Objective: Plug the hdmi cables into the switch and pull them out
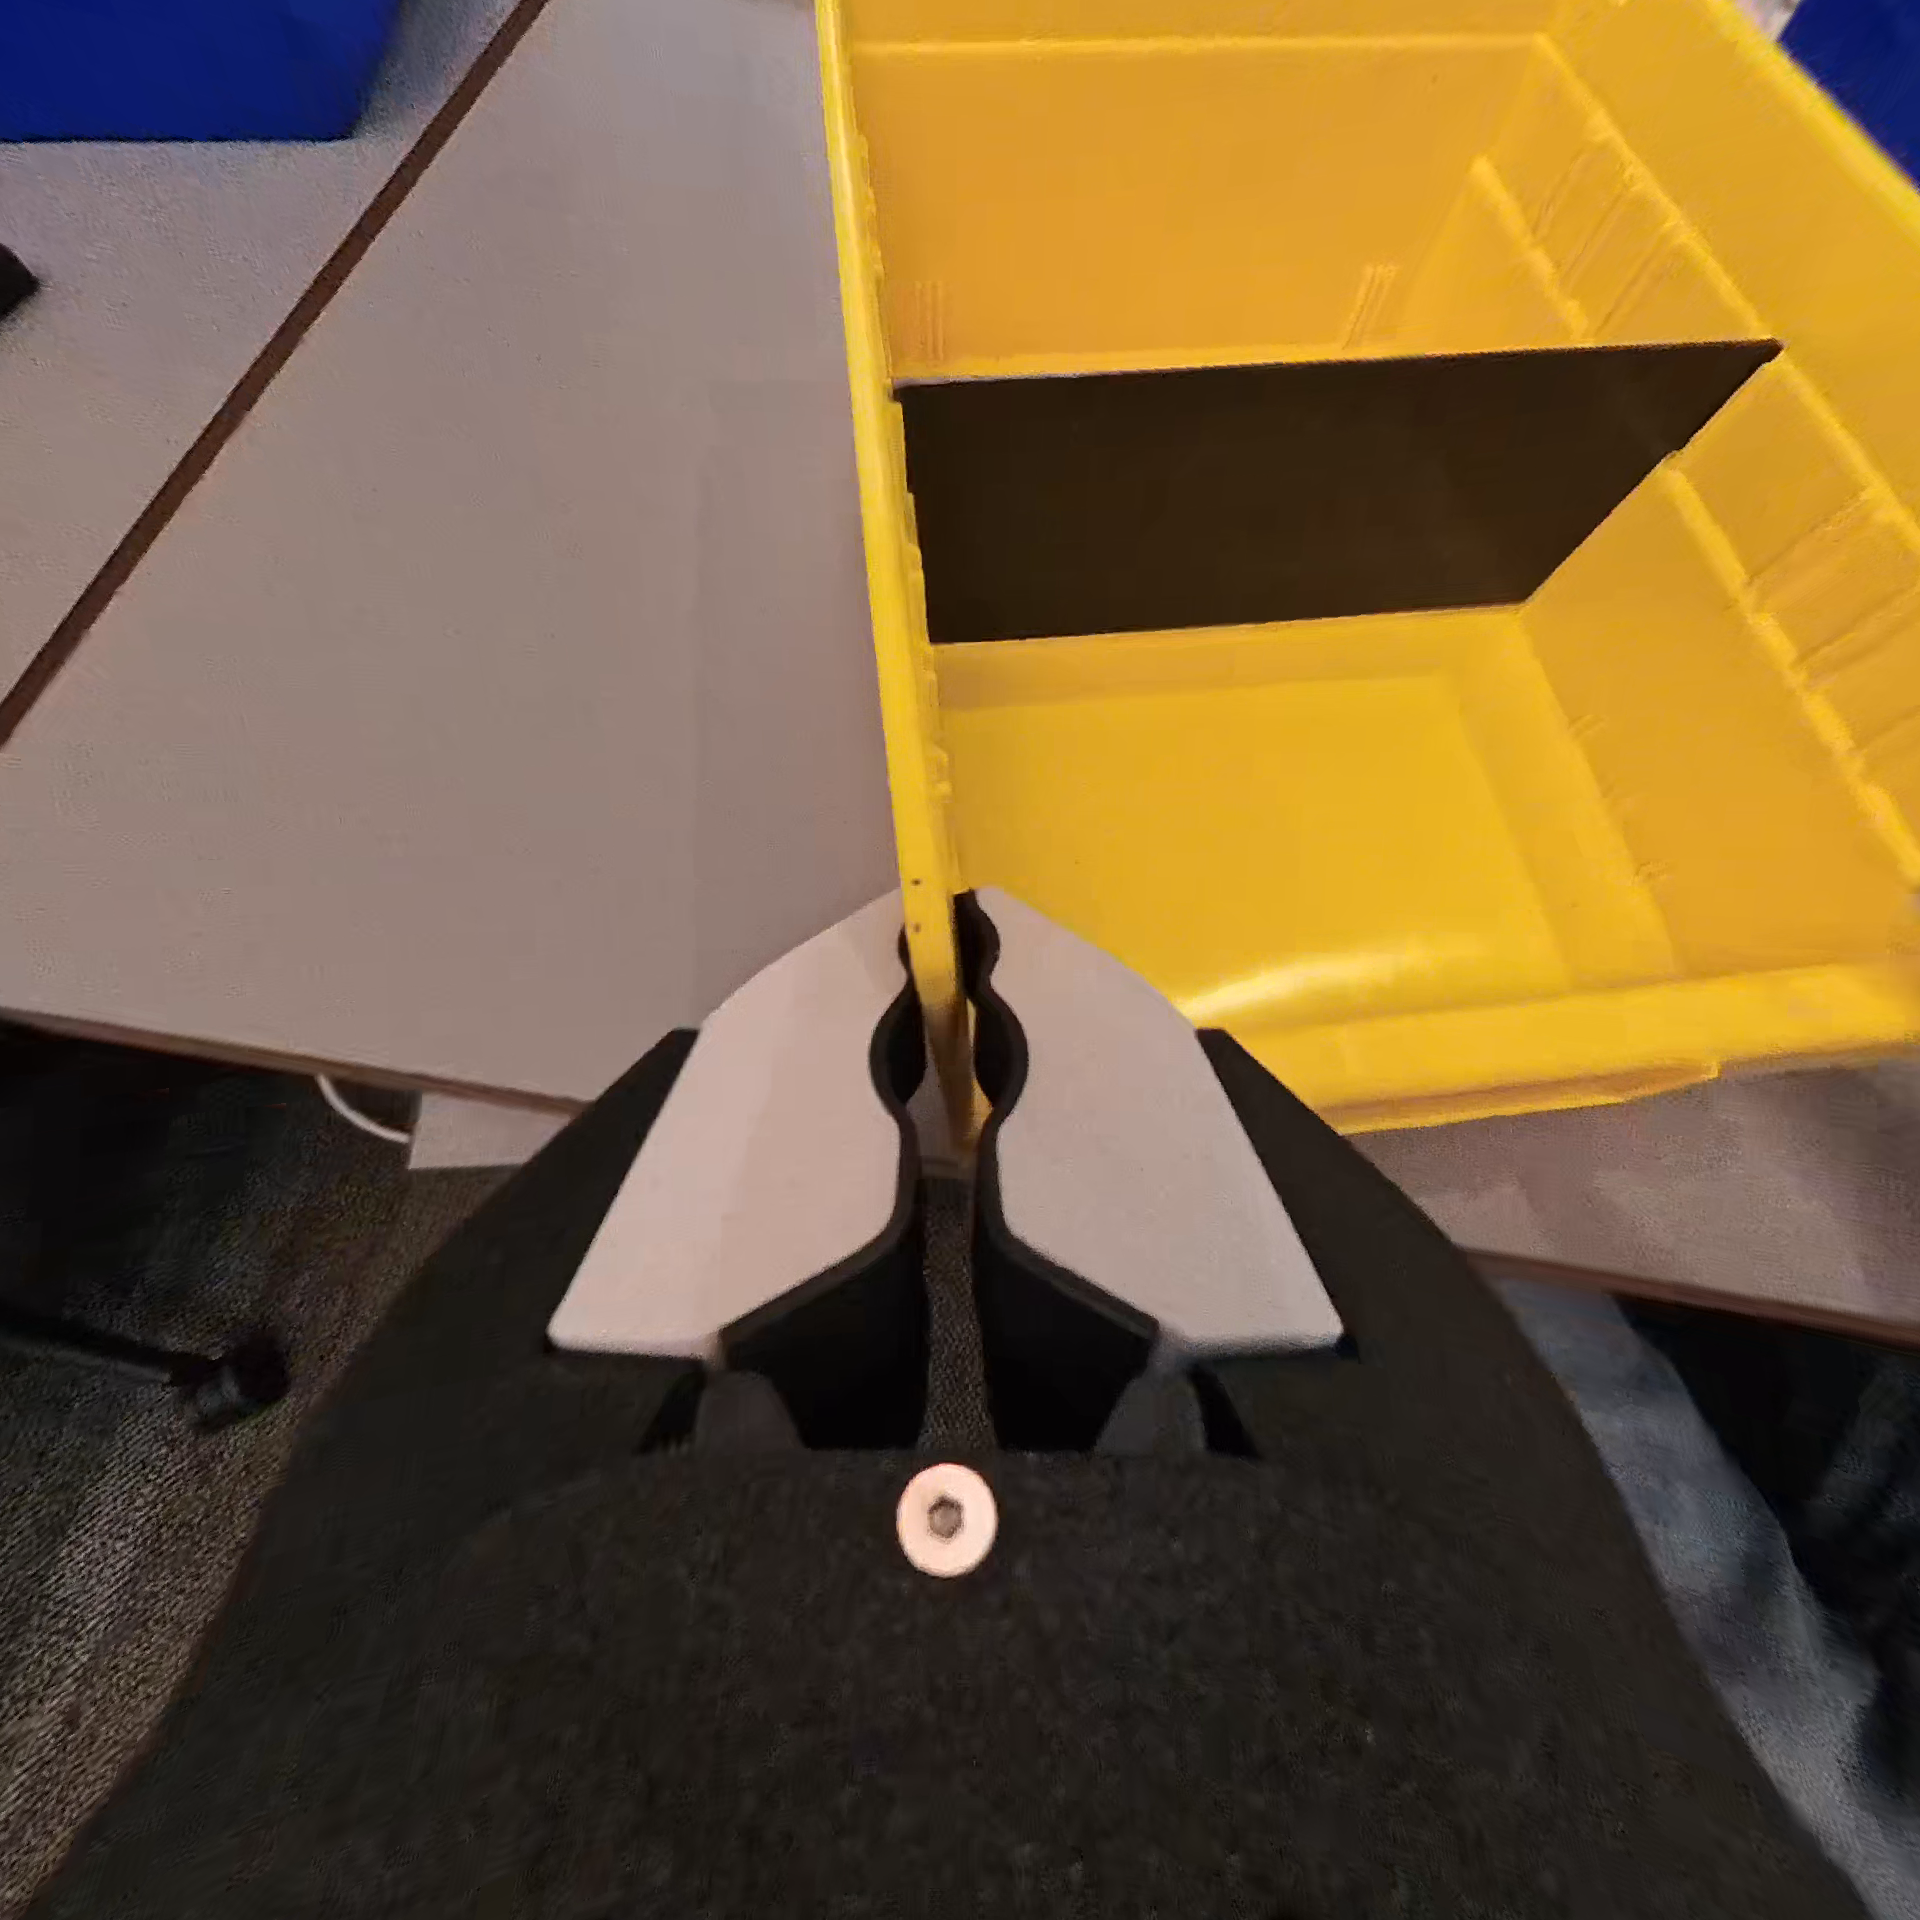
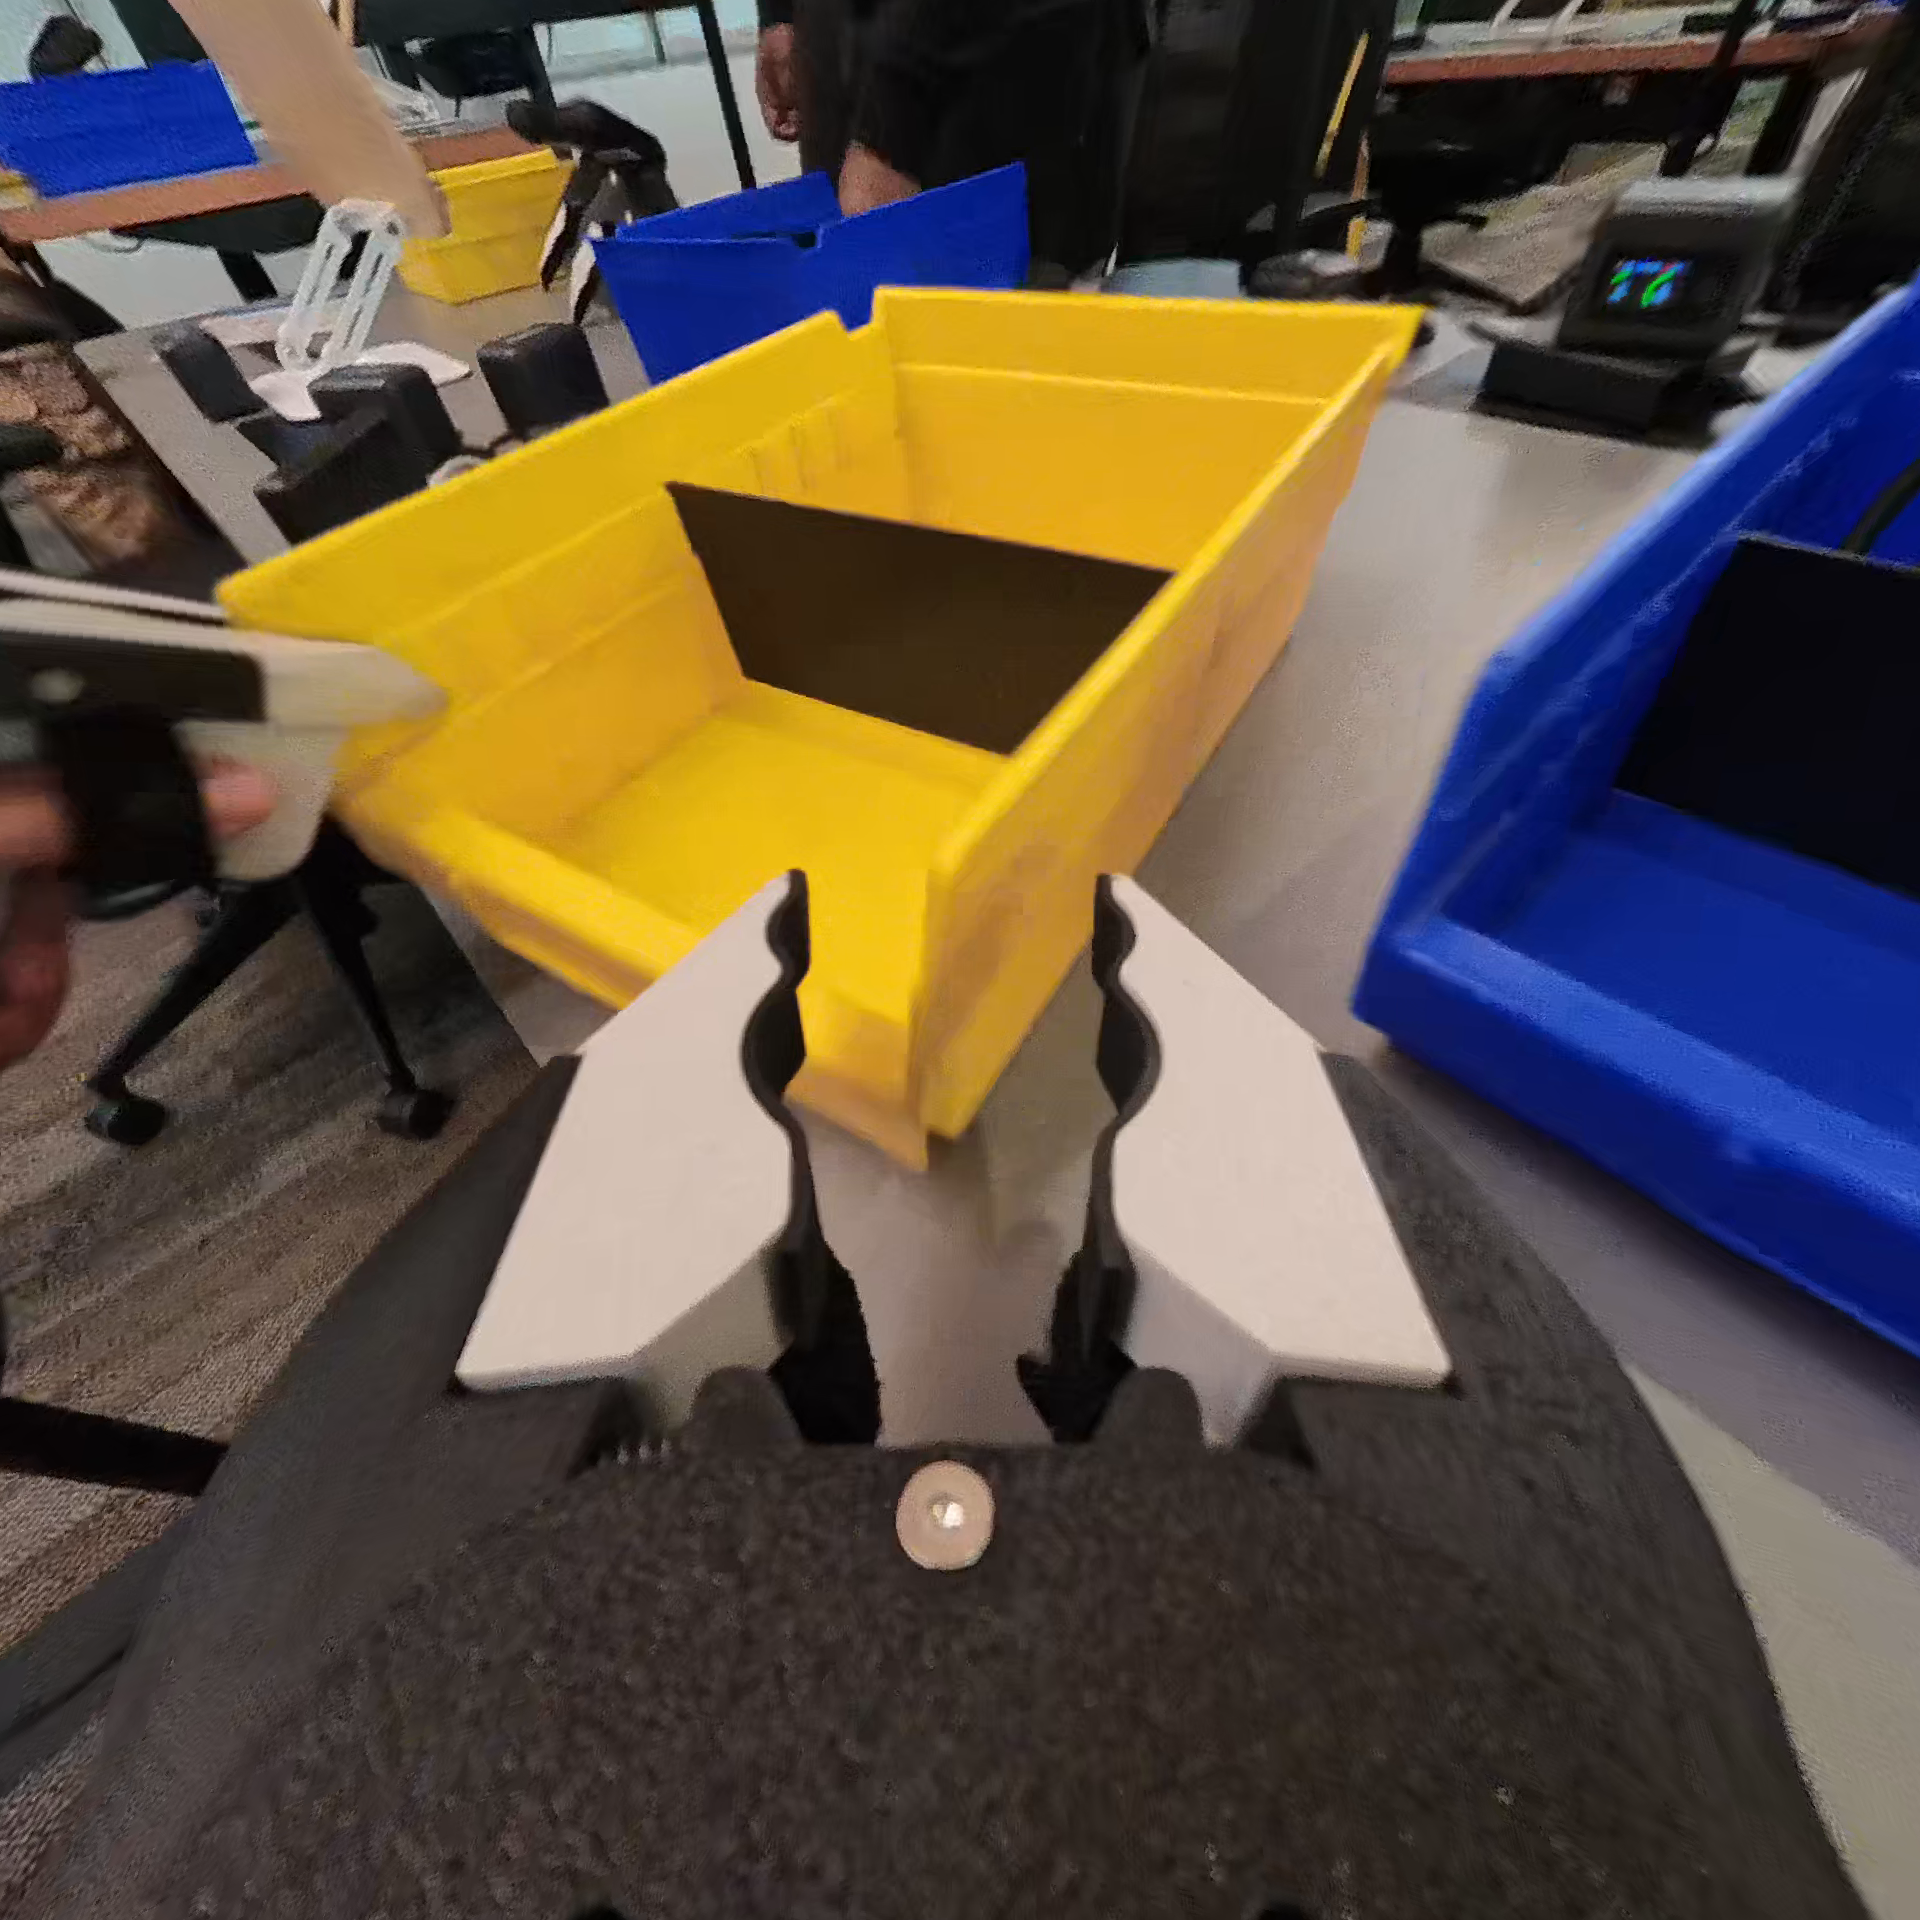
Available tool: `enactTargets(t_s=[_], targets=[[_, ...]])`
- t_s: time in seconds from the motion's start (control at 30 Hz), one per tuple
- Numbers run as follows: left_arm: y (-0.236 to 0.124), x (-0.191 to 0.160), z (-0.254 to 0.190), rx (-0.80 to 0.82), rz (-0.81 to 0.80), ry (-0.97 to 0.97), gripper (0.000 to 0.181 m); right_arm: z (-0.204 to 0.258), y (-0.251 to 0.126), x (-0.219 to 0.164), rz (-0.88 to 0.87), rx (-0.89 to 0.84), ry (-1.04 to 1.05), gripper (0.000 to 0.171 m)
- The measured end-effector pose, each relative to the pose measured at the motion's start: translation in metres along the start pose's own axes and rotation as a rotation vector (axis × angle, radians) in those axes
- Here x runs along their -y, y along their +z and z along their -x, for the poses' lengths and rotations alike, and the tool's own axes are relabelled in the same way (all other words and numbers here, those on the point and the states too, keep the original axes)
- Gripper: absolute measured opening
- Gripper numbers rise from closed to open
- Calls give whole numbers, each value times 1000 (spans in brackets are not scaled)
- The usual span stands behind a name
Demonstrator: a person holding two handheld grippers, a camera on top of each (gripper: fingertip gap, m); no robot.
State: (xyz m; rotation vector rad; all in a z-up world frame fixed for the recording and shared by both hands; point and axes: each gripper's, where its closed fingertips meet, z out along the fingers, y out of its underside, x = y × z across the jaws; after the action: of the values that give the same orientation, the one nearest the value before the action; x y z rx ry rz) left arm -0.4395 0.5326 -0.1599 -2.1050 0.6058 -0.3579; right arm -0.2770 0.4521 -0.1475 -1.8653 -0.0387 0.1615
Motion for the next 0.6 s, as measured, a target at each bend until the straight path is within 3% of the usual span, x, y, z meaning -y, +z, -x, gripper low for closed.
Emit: enactTargets(t_s=[0.1, 0.13, 0.17, 0.2, 0.37, 0.6], targets=[[-21, -13, -8, 24, -22, 34, 4, 9, 17, -9, 48, -62, -18, 72], [-28, -15, -8, 66, -34, 67, 4, 10, 17, -7, 38, -75, -7, 67], [-37, -14, -6, 113, -57, 93, 5, 4, 14, -3, 27, -116, 41, 45], [-44, -11, -4, 145, -86, 106, 5, -9, 7, 2, 18, -203, 93, 4], [-76, 14, -10, 208, -265, 150, 5, -1, -11, 30, -70, -197, 43, 3], [-136, 117, -78, 159, -680, 186, 7, -33, -89, 163, -403, -283, -145, 3]])
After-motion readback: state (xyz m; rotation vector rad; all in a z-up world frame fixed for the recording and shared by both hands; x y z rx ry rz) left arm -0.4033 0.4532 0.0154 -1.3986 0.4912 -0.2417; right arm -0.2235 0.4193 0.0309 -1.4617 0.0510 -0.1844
